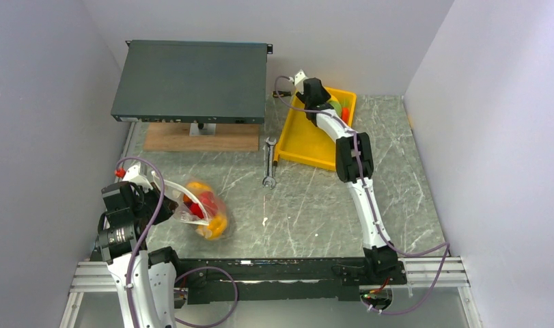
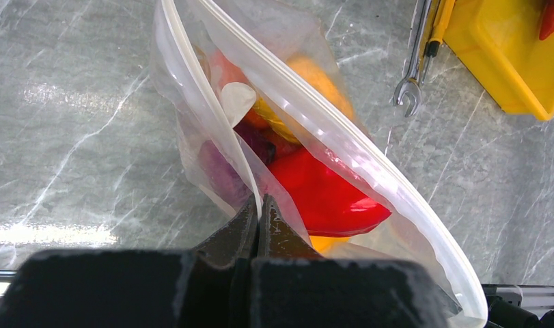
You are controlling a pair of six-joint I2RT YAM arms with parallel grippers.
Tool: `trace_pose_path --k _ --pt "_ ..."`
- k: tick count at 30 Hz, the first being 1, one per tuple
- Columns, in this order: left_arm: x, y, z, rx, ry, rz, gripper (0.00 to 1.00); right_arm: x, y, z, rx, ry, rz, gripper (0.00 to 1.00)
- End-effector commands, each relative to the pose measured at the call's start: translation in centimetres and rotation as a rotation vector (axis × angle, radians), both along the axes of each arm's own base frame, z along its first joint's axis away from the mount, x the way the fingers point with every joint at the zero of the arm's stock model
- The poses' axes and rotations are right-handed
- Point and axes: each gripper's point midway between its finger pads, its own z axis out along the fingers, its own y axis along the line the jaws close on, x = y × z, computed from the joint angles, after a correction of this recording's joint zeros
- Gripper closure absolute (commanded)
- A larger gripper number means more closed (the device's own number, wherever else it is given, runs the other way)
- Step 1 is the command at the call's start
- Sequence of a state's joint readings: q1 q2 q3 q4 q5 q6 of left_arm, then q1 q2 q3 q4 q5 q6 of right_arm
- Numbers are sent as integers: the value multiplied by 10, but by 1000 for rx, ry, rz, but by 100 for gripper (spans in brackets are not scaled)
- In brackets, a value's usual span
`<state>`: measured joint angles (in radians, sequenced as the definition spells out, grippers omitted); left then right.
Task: Place the food in the zip-top bag and seal the zipper
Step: Pick up the fake fruit from the bin, then place the fake fruit in the zipper food storage bag.
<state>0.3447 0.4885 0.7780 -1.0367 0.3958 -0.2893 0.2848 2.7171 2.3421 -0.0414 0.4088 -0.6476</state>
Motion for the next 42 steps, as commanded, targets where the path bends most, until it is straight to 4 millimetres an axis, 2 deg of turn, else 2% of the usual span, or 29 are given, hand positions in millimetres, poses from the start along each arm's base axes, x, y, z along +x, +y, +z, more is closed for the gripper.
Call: trace_pose_path --k 1,6,10,13,15,19,22,23,25,26,28,32,35,37,38,40,42 --pt "6 0 2 2 -18 -26 100 -12 2 67 106 -33 7 100" --pt "5 -1 4 8 -33 -28 100 -36 8 108 226 -81 11 100" --pt "5 -1 7 15 -50 -24 100 -63 28 146 455 -113 58 100" --pt "4 0 8 20 -54 -16 100 -91 41 172 657 -114 65 100" --pt "4 1 8 22 -57 -13 100 -116 53 179 777 -76 94 100" --pt "3 2 10 30 -70 -3 100 -180 76 175 1058 22 114 100" --pt "3 3 11 33 -75 2 100 -244 105 175 1190 71 235 100" --pt "3 3 11 34 -76 5 100 -269 111 166 1205 75 264 100" --pt "3 3 11 33 -74 7 100 -313 133 178 1215 44 364 100" --pt "3 3 12 33 -77 6 100 -336 137 167 1193 28 367 100" --pt "3 4 12 36 -81 10 100 -382 155 178 1201 -19 436 100" --pt "3 6 13 39 -88 23 100 -466 192 188 1241 41 586 100" --pt "2 7 14 41 -92 32 100 -503 210 186 1303 164 646 100" --pt "2 9 14 43 -96 41 100 -527 227 193 1345 239 706 100" --pt "2 9 15 45 -100 45 100 -540 239 207 1358 256 766 100" --pt "2 11 15 46 -102 54 100 -563 258 222 1340 274 851 100" --pt "2 12 16 46 -106 61 100 -578 277 247 1323 244 933 100"
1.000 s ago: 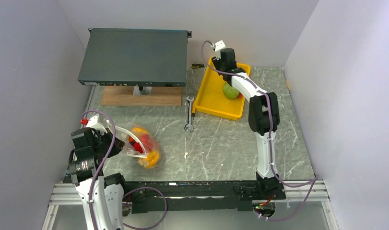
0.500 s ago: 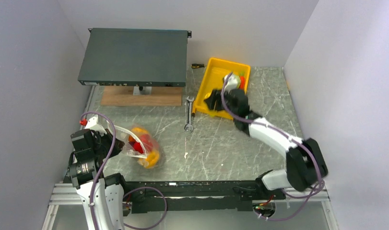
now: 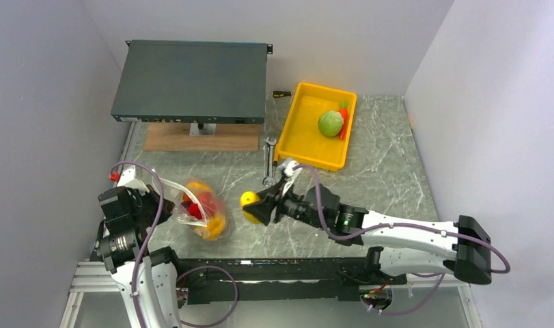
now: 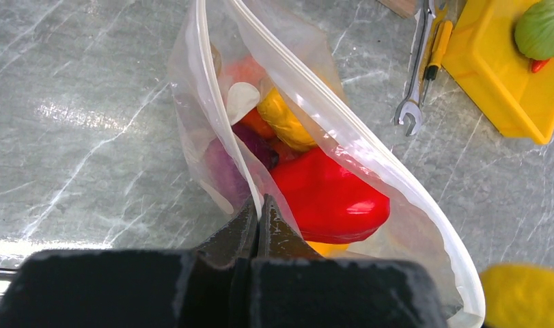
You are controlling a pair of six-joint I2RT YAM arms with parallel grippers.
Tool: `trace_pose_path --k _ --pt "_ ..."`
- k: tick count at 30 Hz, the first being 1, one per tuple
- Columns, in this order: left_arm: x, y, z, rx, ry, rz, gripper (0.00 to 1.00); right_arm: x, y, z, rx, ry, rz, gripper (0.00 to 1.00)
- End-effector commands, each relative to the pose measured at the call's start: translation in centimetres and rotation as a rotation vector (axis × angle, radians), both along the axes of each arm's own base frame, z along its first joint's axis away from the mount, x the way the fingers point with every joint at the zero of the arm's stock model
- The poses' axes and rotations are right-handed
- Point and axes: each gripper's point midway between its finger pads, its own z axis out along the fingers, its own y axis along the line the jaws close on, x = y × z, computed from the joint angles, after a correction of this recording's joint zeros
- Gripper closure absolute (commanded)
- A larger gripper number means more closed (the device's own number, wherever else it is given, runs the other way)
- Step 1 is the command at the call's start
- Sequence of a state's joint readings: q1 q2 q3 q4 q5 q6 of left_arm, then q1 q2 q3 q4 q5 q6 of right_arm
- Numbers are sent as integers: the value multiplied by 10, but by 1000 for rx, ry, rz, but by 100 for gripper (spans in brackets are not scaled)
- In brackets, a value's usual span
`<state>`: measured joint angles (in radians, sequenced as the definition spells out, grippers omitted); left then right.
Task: Place the food in the zip-top bag and seal the zipper
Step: Place the fake fruit in the zipper food storage bag.
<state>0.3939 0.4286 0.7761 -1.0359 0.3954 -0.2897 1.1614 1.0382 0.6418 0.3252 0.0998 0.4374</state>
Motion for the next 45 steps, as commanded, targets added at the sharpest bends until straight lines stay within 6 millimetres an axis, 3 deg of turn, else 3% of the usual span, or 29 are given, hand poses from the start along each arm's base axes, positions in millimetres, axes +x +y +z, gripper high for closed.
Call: trace_pose_path --k 1,3,6,9,16,23,30,38,42,45 --pt "5 6 10 28 -53 14 100 -34 45 77 132 -105 111 100" --pt "5 4 16 31 -77 4 100 -39 66 105 165 -137 153 100" --pt "5 -7 36 35 -170 -57 100 -42 93 127 188 -169 194 100" --pt "7 -16 55 31 -276 -90 100 -39 115 136 209 -199 208 100" --pt "9 -17 54 37 -272 -112 100 -15 144 140 274 -241 119 100" --pt "8 -15 47 38 -253 -99 100 9 172 133 306 -238 48 95" --pt "5 -17 48 51 -262 -109 100 29 204 106 252 -267 49 87" --pt "4 -17 48 55 -266 -103 100 57 214 75 207 -210 41 78" --pt "4 -16 48 55 -266 -100 100 66 221 57 176 -149 70 63" --pt "5 -16 48 52 -261 -102 100 61 232 50 138 -132 127 47"
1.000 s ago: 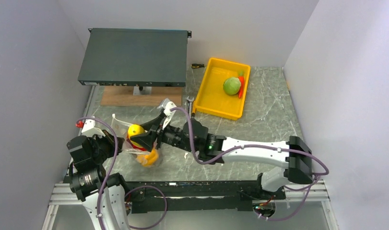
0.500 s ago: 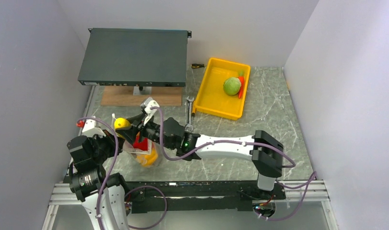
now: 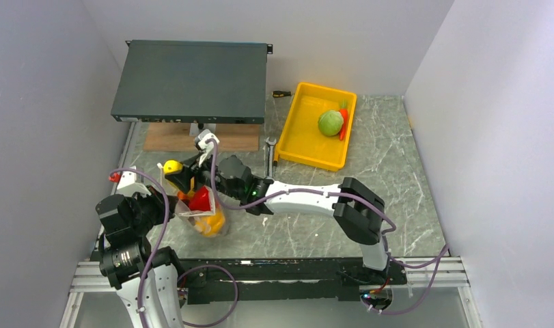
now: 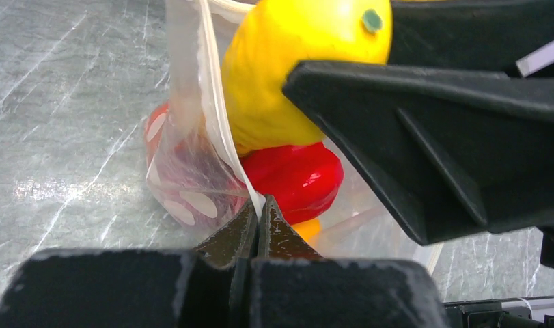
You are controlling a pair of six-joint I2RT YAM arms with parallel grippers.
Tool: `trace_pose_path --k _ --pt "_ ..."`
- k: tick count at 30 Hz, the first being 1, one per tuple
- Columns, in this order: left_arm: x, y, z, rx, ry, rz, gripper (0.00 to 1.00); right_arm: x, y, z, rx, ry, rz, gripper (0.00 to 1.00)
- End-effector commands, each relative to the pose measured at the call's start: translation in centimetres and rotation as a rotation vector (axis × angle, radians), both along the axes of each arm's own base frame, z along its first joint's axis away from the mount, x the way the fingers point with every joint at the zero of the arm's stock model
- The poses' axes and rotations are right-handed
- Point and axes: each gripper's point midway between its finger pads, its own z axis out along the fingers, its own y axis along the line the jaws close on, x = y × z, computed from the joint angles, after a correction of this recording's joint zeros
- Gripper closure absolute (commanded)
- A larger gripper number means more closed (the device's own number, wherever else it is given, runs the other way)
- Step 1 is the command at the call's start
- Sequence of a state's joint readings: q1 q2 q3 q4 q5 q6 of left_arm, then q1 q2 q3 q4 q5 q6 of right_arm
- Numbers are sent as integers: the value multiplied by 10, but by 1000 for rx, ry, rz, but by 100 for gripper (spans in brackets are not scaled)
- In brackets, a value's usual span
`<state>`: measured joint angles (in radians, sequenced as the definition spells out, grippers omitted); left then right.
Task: Place the food in the zip-top bag and seal the zipper
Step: Place the fake fruit in the zipper food storage bag.
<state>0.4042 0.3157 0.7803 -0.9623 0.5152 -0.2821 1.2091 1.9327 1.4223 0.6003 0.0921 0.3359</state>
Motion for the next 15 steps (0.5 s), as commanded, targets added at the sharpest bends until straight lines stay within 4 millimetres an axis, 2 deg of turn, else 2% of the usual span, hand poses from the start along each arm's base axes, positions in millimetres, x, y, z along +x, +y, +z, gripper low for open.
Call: trace_pose_path --k 1,4,8,15 --pt "4 1 14 30 -58 -8 100 -9 18 17 10 19 101 41" --pt "4 1 14 29 -58 -8 100 -15 20 13 -18 44 134 23" --pt "4 1 14 30 -60 -6 100 -18 11 14 -42 64 131 12" --pt "3 2 14 31 -64 -2 100 -14 -24 42 -68 66 38 10"
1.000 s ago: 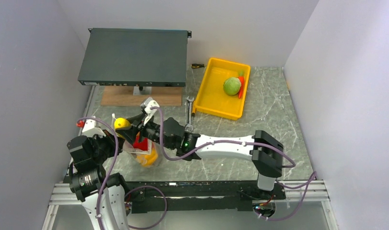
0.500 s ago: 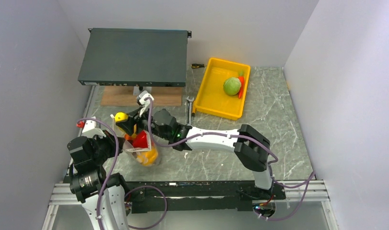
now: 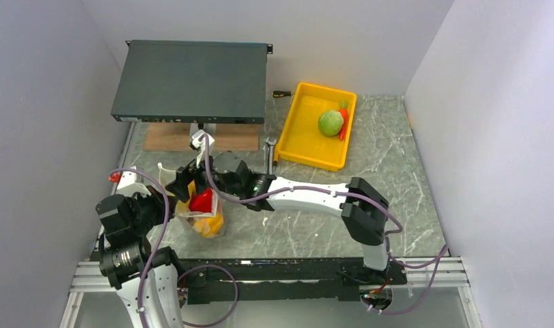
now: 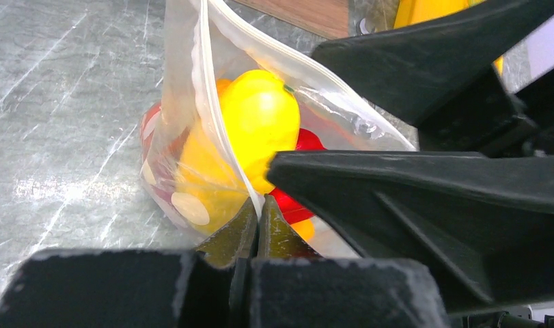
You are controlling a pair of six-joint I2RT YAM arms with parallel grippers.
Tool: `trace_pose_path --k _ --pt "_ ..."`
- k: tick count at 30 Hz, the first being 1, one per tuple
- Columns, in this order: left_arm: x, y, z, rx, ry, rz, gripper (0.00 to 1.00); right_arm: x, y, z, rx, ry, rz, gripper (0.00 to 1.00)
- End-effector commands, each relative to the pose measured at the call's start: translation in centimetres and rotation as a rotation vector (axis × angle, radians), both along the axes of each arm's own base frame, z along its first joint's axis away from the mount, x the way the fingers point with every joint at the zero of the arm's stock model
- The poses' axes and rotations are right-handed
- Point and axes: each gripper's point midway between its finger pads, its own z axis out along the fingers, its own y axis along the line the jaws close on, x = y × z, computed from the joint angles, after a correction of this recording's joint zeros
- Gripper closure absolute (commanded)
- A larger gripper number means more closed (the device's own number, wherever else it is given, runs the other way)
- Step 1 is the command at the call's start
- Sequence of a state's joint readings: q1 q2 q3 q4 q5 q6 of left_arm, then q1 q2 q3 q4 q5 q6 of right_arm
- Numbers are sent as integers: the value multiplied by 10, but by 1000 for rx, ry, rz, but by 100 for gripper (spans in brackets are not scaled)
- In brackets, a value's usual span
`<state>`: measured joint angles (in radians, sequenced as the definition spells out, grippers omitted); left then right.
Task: Place the food in the zip-top bag and seal the zipper
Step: Place the fake fruit in the zipper food storage bag, then pick up the fake vegetable from the bin.
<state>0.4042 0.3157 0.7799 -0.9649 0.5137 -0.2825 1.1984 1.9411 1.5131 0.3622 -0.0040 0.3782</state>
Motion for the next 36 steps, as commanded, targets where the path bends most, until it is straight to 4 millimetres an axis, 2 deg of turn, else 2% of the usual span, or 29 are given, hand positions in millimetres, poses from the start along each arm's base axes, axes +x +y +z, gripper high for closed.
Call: trace_pose_path --k 1,8,11,14,20,24,26,29,34,36 --pt "4 2 15 31 -64 -3 100 -2 -37 65 52 -36 -65 10" --pt "4 2 14 27 -59 -2 100 2 -93 89 -23 -110 -171 10" --pt "4 2 15 31 -67 -1 100 5 -107 72 -82 -107 -198 8" --pt "2 3 16 36 -79 10 100 1 -102 41 -146 -63 -163 11" --pt "3 2 15 34 -73 7 100 -24 -79 -13 -208 81 -34 25" --pt "3 2 14 33 -69 5 100 -41 -68 -28 -212 163 46 31" --pt "3 2 14 33 -69 5 100 -47 -67 -22 -191 183 74 35" --pt "3 2 14 30 -66 1 100 -54 -73 0 -149 184 103 40" --pt "3 2 14 32 -70 3 100 -59 -100 57 -14 151 111 41" --pt "4 2 15 33 -72 2 100 -57 -114 73 51 173 112 41"
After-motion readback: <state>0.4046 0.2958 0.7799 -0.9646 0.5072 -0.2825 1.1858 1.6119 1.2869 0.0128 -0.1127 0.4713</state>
